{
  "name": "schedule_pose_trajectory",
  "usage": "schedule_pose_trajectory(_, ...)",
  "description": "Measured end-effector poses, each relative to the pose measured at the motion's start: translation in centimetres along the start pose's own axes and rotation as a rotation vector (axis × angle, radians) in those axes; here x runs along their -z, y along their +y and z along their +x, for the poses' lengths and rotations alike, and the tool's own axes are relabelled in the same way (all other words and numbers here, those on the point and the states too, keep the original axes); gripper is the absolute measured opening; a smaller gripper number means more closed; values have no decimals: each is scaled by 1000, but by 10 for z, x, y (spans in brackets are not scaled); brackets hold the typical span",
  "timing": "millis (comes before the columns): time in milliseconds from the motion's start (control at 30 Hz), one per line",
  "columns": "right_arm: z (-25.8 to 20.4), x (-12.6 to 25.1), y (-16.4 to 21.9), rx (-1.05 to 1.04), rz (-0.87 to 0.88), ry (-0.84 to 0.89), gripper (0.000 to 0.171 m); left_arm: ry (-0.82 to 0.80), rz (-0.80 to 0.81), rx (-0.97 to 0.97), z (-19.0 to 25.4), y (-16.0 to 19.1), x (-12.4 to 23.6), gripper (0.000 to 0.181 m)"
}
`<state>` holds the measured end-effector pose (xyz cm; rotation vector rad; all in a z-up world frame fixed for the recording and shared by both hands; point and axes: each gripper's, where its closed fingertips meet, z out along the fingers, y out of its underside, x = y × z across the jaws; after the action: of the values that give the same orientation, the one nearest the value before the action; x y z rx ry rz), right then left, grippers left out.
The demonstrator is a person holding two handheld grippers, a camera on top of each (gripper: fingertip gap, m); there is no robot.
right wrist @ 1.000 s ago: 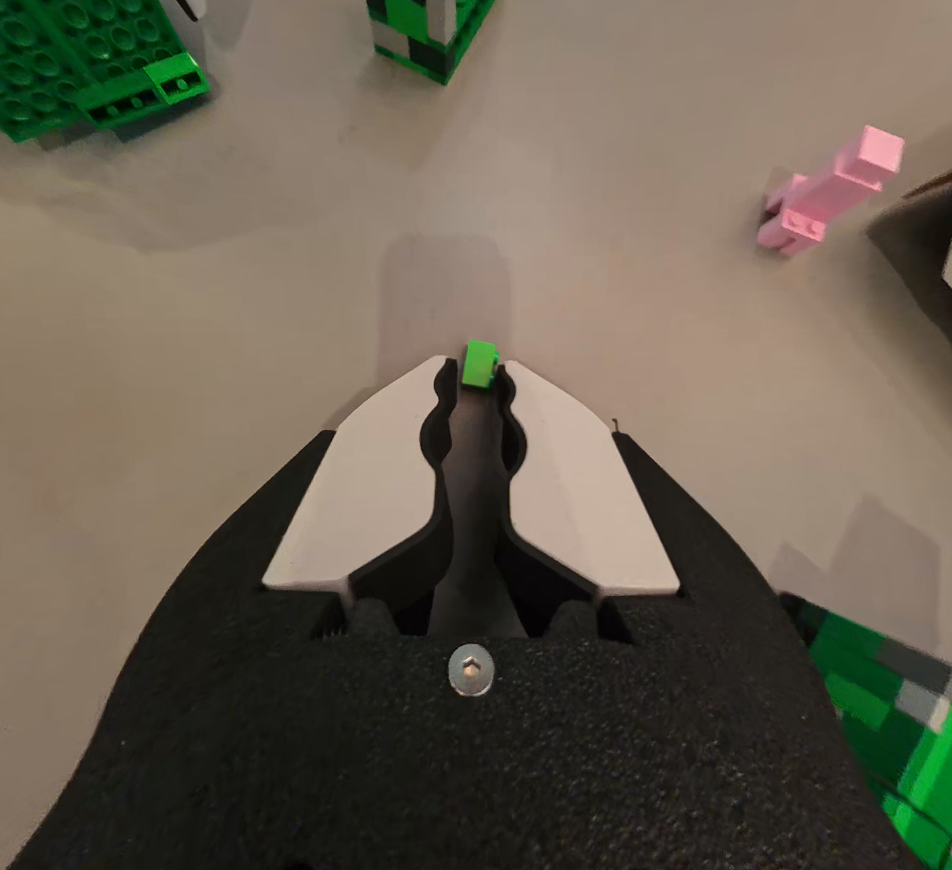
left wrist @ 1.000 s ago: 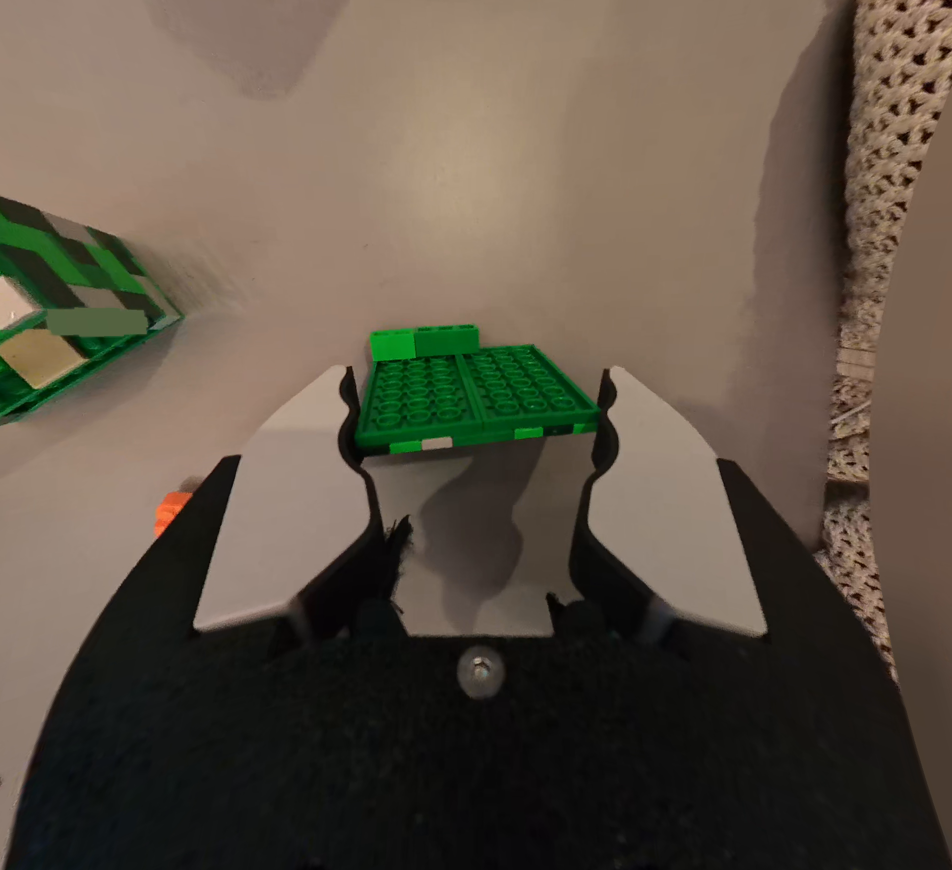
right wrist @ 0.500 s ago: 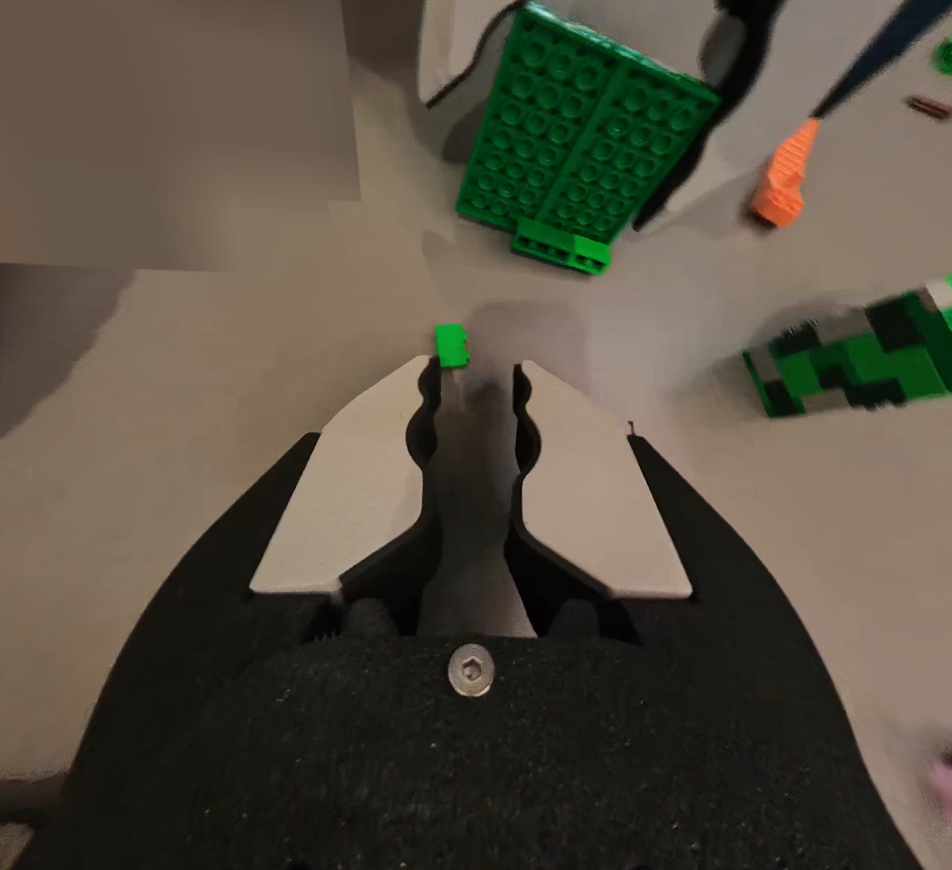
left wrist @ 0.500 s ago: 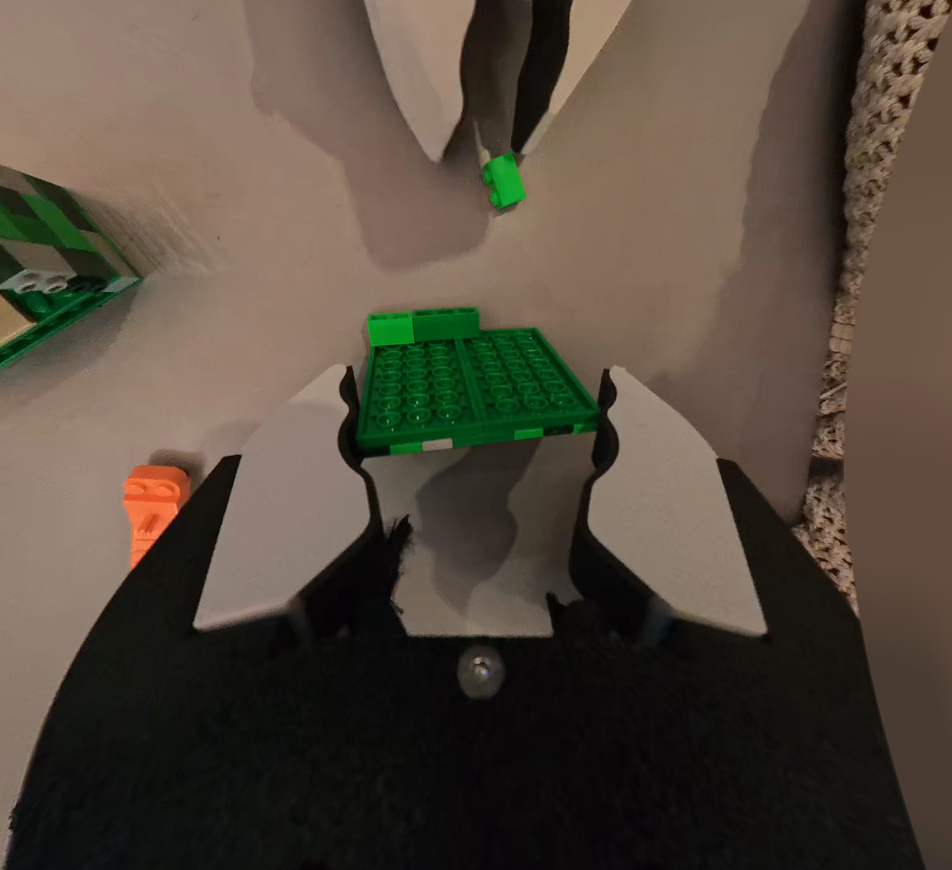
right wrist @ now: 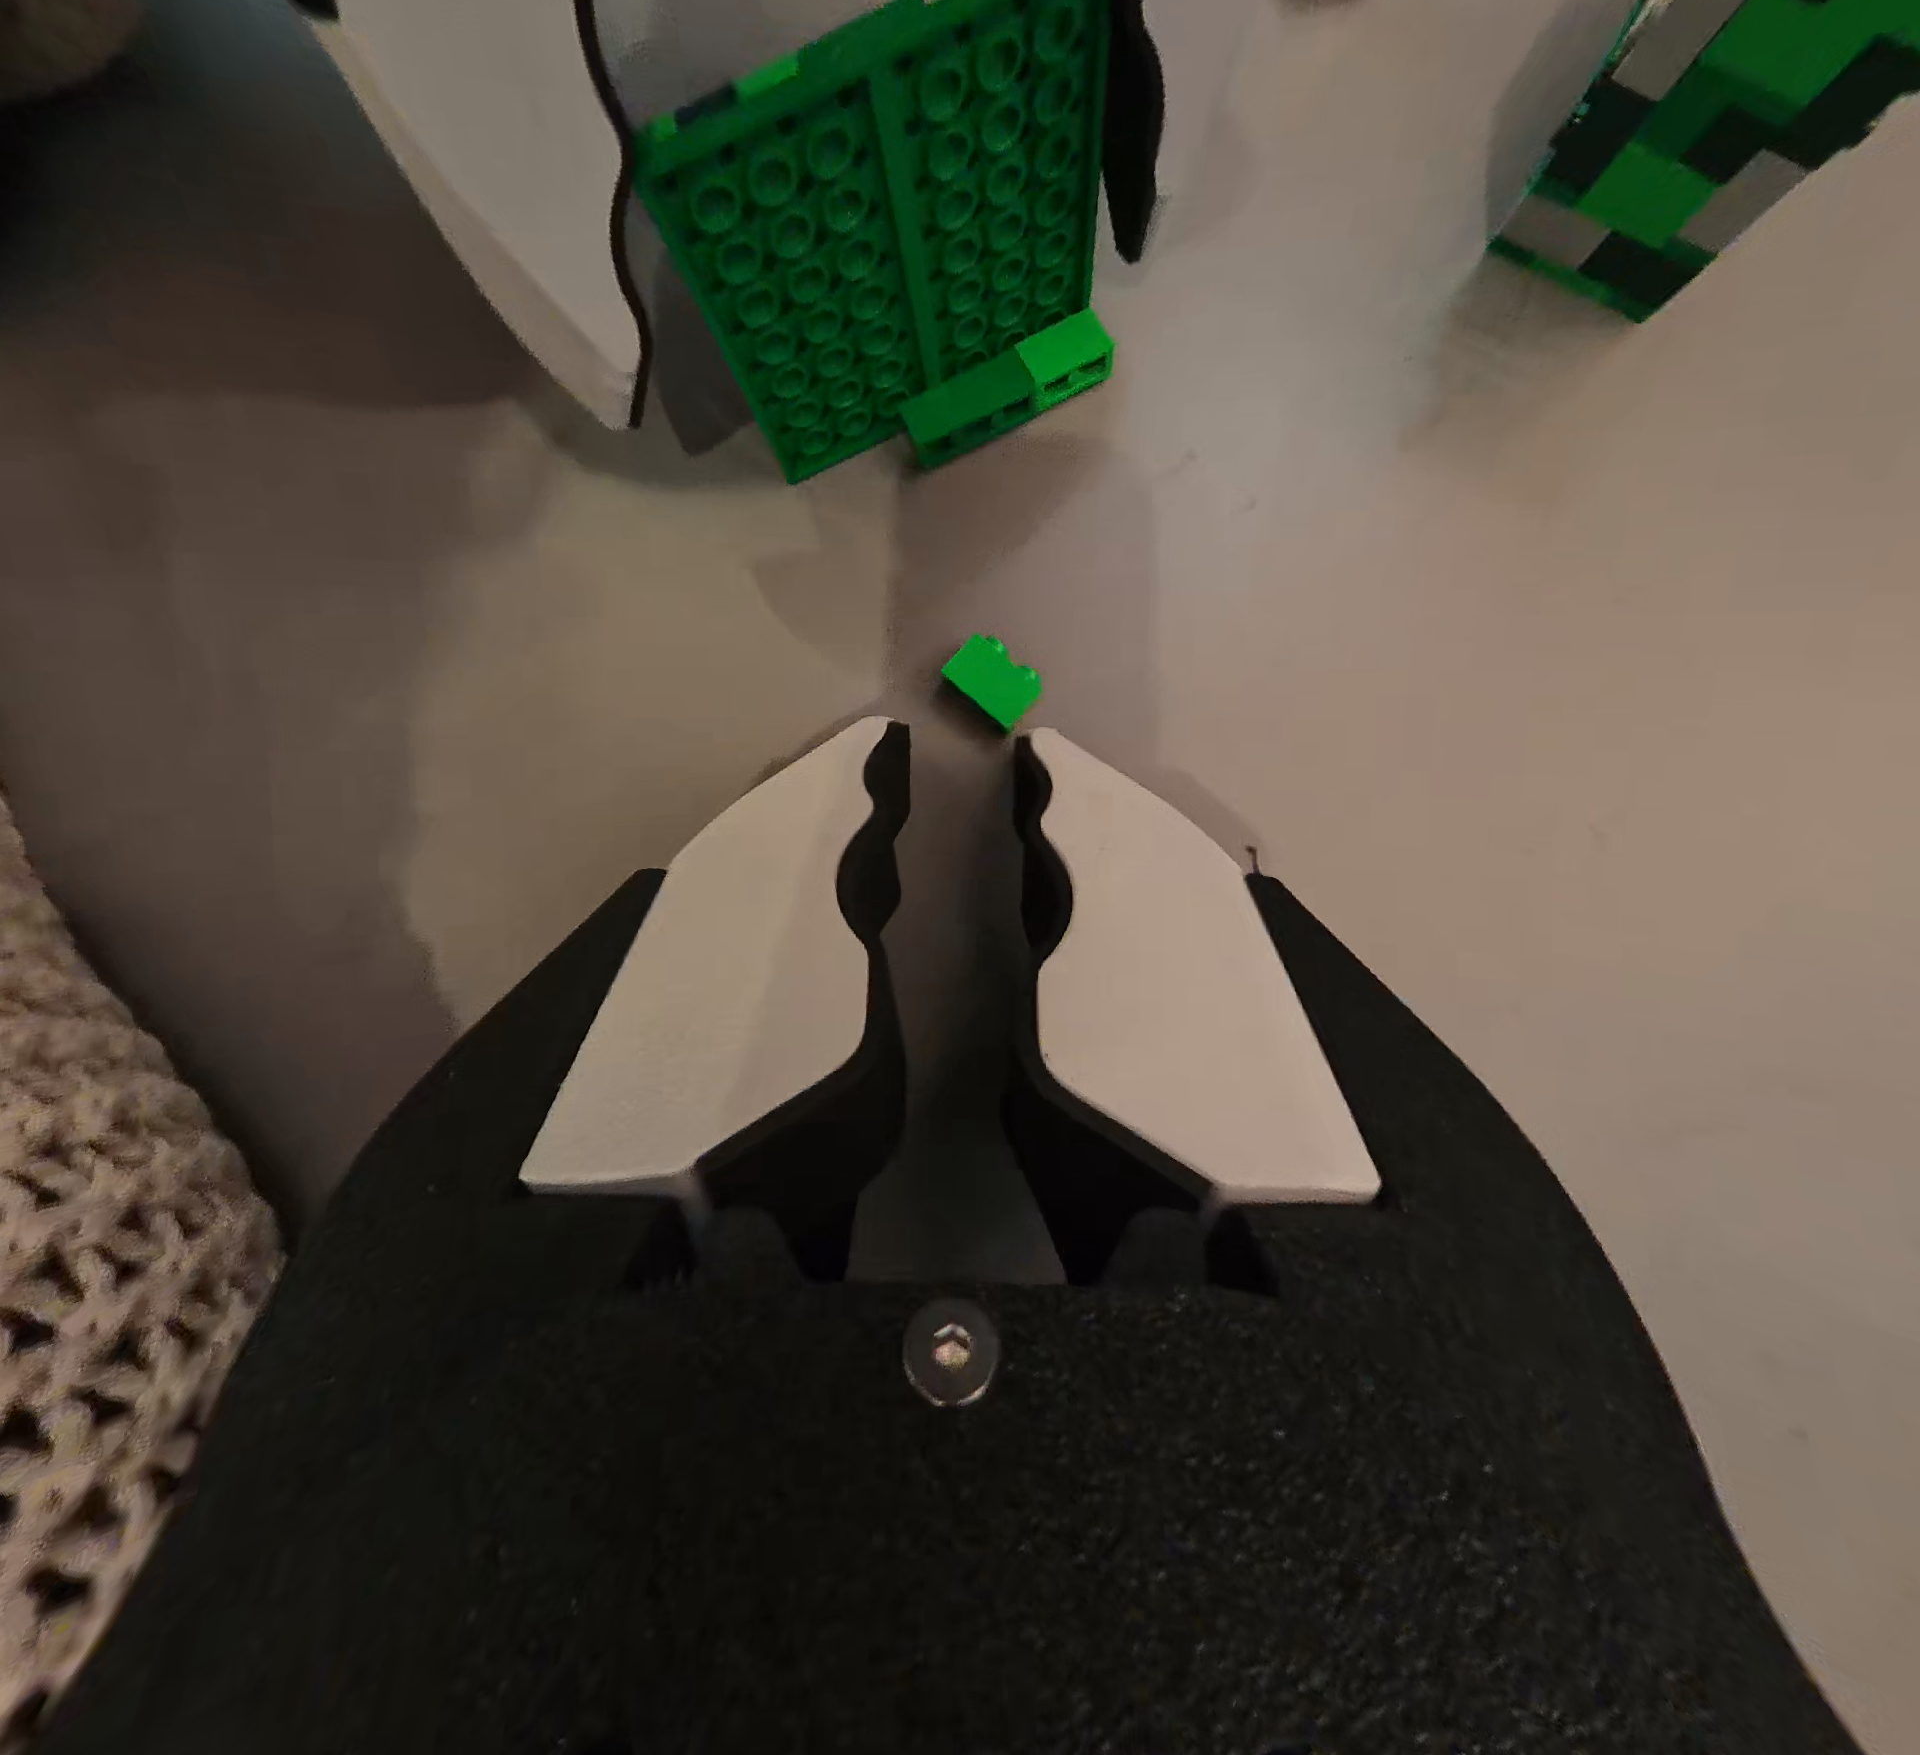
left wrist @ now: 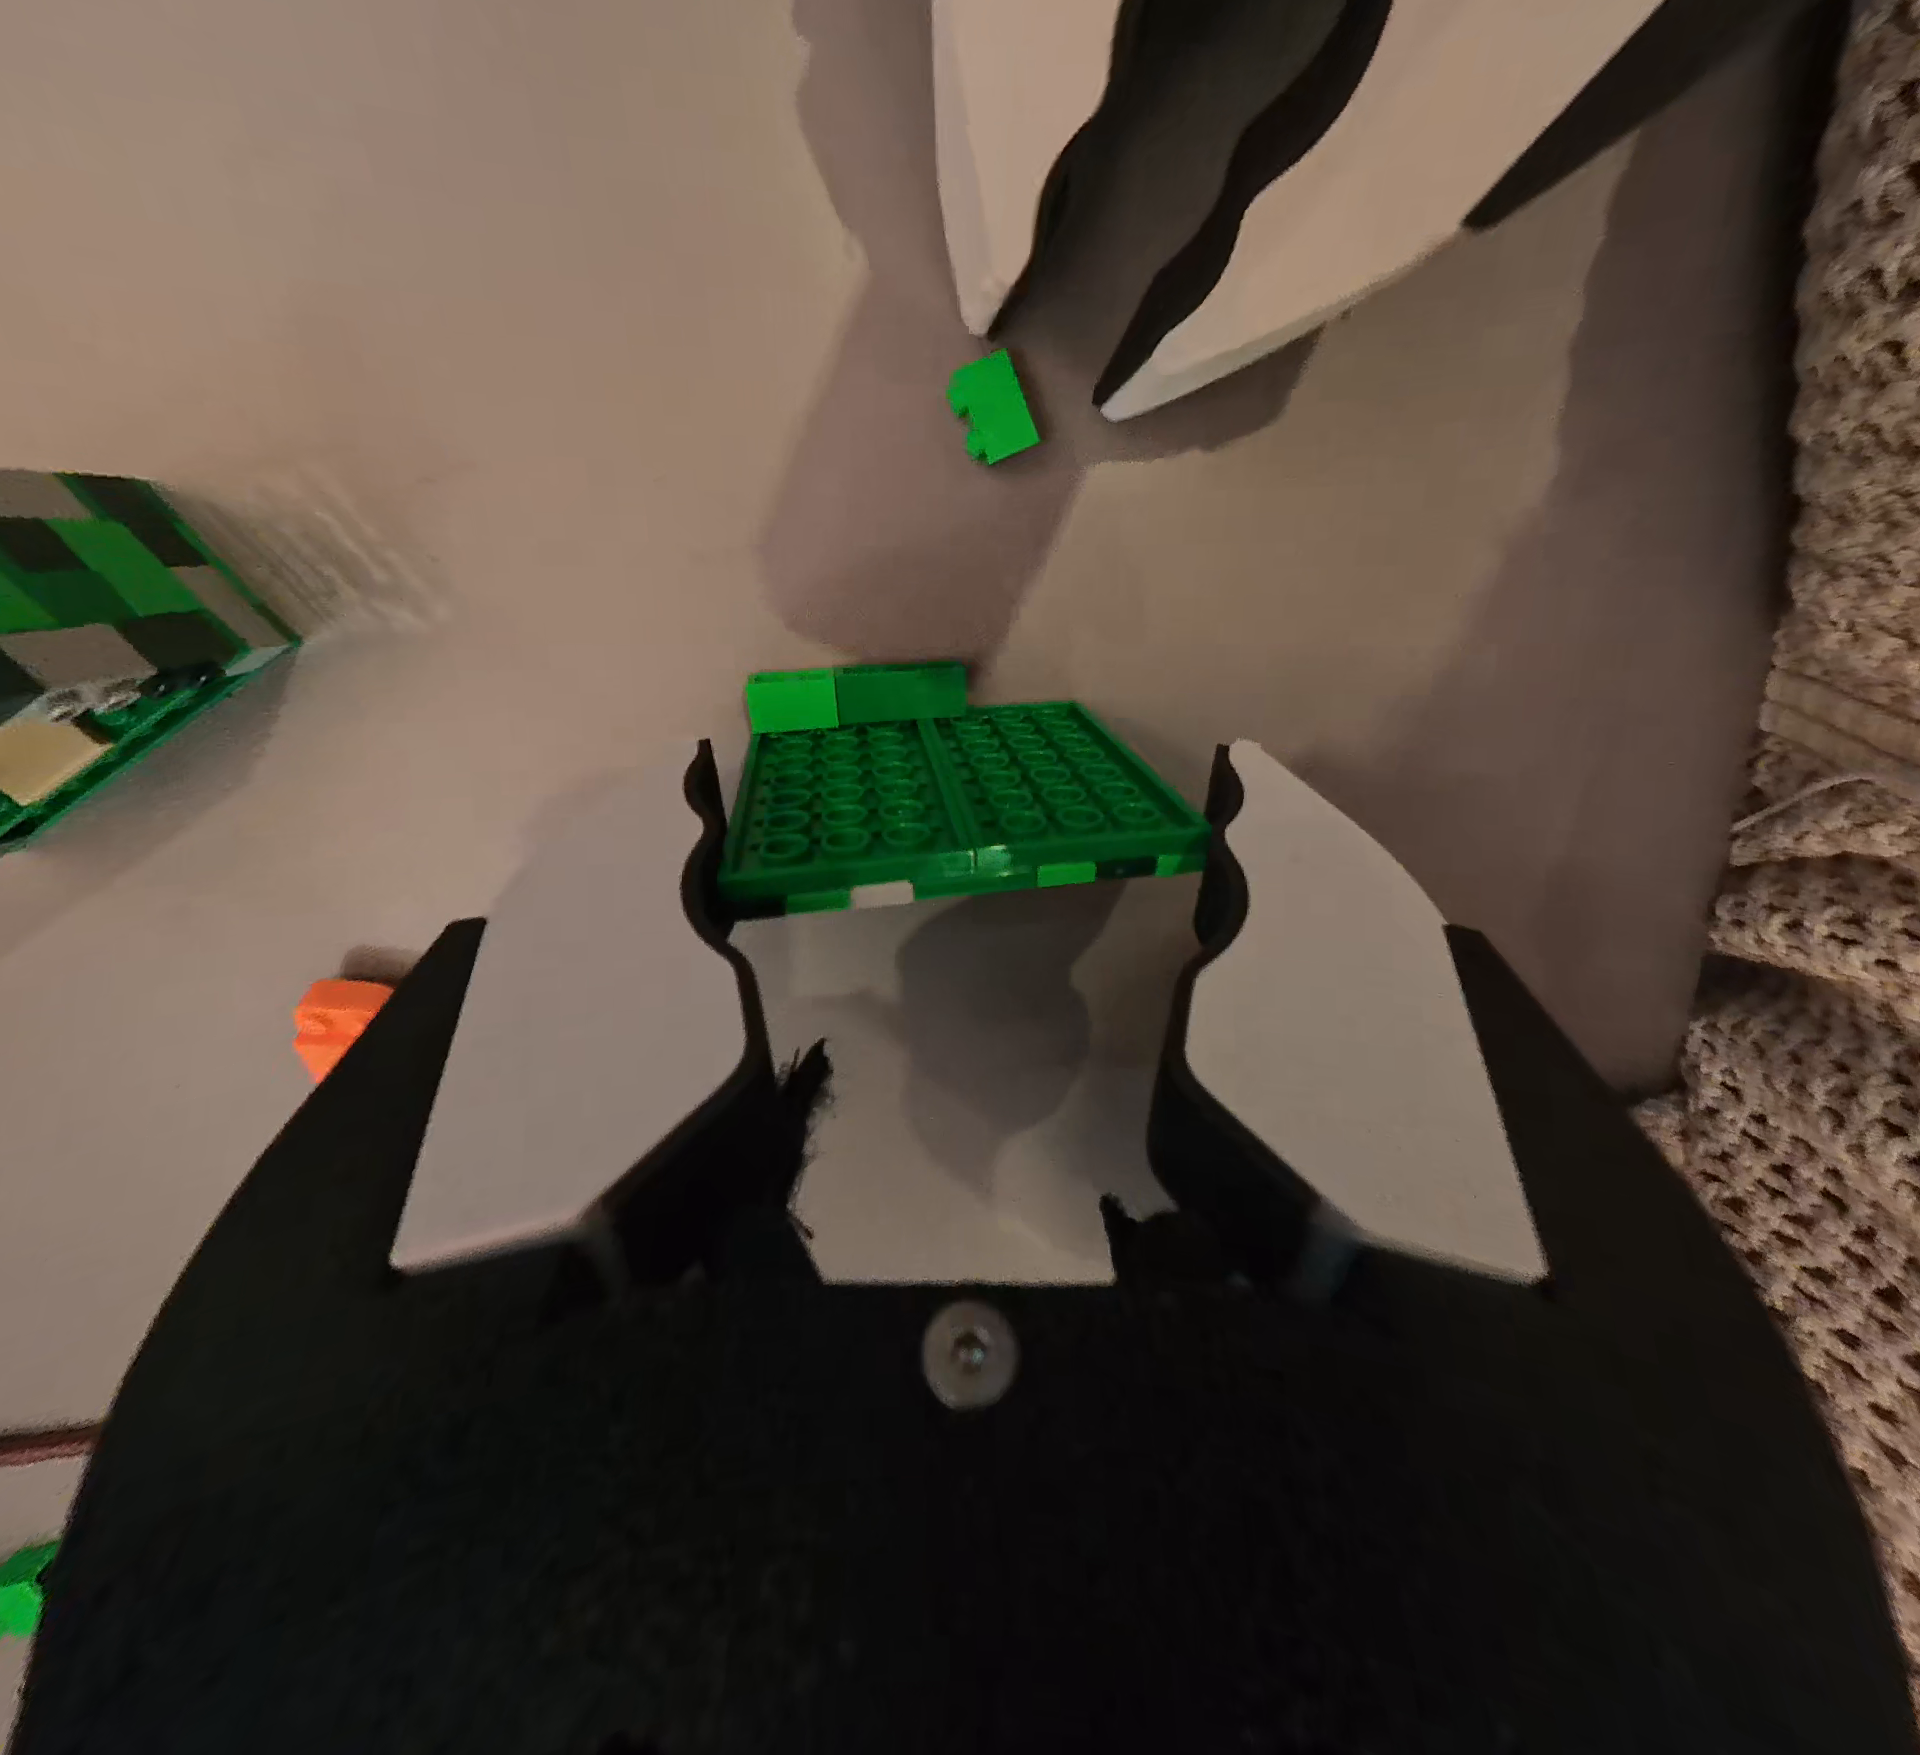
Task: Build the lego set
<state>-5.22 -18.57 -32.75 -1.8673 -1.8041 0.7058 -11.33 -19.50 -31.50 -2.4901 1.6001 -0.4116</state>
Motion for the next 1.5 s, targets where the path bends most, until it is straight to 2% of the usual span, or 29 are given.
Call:
schedule_pose_trajectory(100,2,-4,-3,18,-23,75,26,-1,-5,1,2,-2,-1,88)
schedule_pose_trajectory(200,7,-7,-6,61,-34,138,26,1,-3,-3,3,-3,-1,88)
schedule_pose_trajectory(300,4,-10,-8,79,-40,94,18,2,-1,-5,3,-2,-1,88)
schedule_pose_trajectory(400,-4,-13,-11,183,-18,5,18,4,5,-8,3,-2,-1,88)
schedule_pose_trajectory(500,-19,-20,-20,335,70,-119,18,7,14,-11,3,-3,-1,88)
schedule_pose_trajectory(567,-20,-20,-27,372,118,-124,21,8,19,-11,3,-4,-1,88)
schedule_pose_trajectory(600,-20,-16,-31,374,147,-114,25,8,19,-11,3,-4,-1,88)
schedule_pose_trajectory(667,-23,-7,-33,361,190,-118,22,9,22,-11,3,-4,-1,88)
schedule_pose_trajectory(767,-31,-5,-23,313,160,-166,8,12,30,-15,3,-6,-2,88)
schedule_pose_trajectory(833,-30,-12,-16,325,110,-138,0,13,32,-18,4,-6,-2,88)
schedule_pose_trajectory(1200,-7,-24,-24,203,57,-85,0,24,59,-37,4,-7,-2,88)
schedule_pose_trajectory(1500,-12,-28,-30,227,79,-106,0,29,78,-40,4,-9,-2,88)
